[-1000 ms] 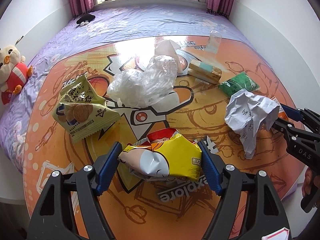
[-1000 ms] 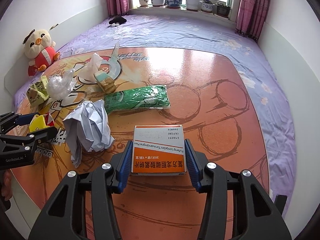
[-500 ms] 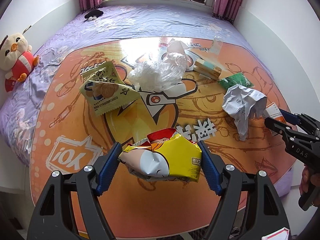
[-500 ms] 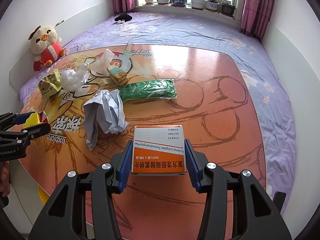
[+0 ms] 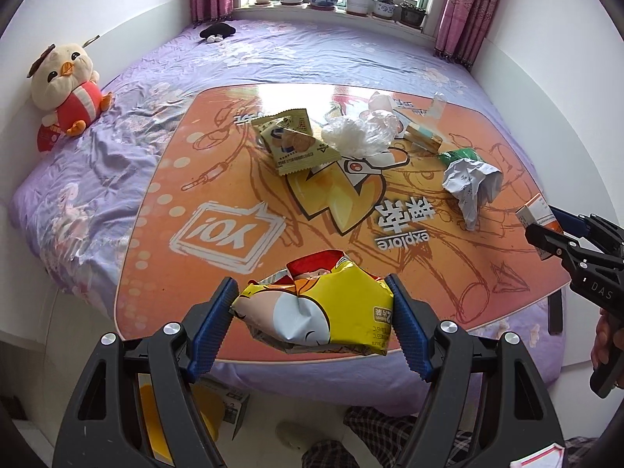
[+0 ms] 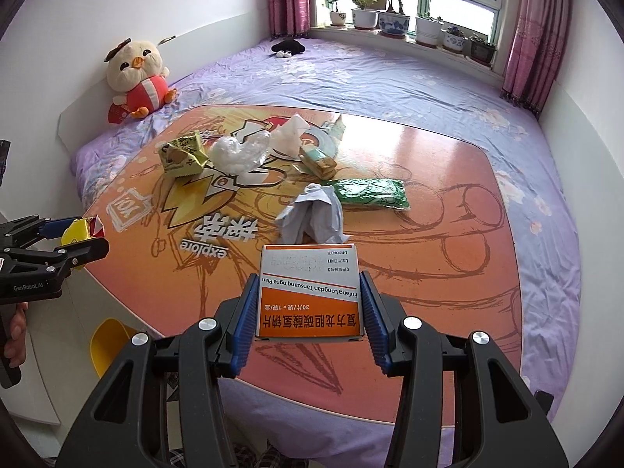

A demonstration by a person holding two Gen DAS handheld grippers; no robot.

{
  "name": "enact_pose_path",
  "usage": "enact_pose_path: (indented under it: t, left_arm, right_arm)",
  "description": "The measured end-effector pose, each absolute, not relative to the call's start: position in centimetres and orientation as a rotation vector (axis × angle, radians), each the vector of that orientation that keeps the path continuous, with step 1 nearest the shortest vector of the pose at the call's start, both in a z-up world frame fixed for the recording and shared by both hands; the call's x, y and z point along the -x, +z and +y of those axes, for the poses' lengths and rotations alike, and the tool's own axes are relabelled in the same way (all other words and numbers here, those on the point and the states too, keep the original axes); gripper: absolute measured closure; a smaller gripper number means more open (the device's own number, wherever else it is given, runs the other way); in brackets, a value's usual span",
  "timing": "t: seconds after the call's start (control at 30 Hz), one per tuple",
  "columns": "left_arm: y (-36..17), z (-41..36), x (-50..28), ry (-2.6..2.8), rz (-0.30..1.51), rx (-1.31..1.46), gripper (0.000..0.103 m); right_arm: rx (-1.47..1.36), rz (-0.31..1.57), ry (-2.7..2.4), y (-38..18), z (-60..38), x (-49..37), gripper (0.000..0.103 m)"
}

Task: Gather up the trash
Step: 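Carry wrapper with left tool while right tool carries box to bin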

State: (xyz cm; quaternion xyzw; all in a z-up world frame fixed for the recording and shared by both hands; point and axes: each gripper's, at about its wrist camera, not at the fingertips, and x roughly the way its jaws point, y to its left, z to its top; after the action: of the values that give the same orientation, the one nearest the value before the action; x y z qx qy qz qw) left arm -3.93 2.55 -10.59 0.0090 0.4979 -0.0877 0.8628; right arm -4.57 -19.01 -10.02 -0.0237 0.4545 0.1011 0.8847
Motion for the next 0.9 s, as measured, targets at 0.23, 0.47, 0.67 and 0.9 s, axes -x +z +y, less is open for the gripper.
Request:
enact_pose_path:
  t: [0.23, 0.47, 0.67, 0.9]
  left_arm:
    - [-10.1, 7.0, 7.1, -0.108, 1.026, 0.021, 0.028]
    - [-10.2, 11.8, 10.7, -0.004, 1.023, 0.082, 0.028]
    - [-10.8, 16.6, 14.4, 0.106, 1.028, 0.151, 0.028]
    - [-12.2, 22.5, 19.4, 0.251, 1.045, 0.253, 0.028]
  right_arm:
    - [0.11, 0.926, 0.378, -8.9, -13.9, 5.8, 0.052]
    - [0.179, 0.916, 0.551, -8.3, -7.6, 7.1, 0.052]
    - [0.259, 0.921, 0.696, -8.4, -1.7, 8.5, 0.052]
    - [0.352, 0.945, 0.872, -9.5, 5.9, 10.7, 0.052]
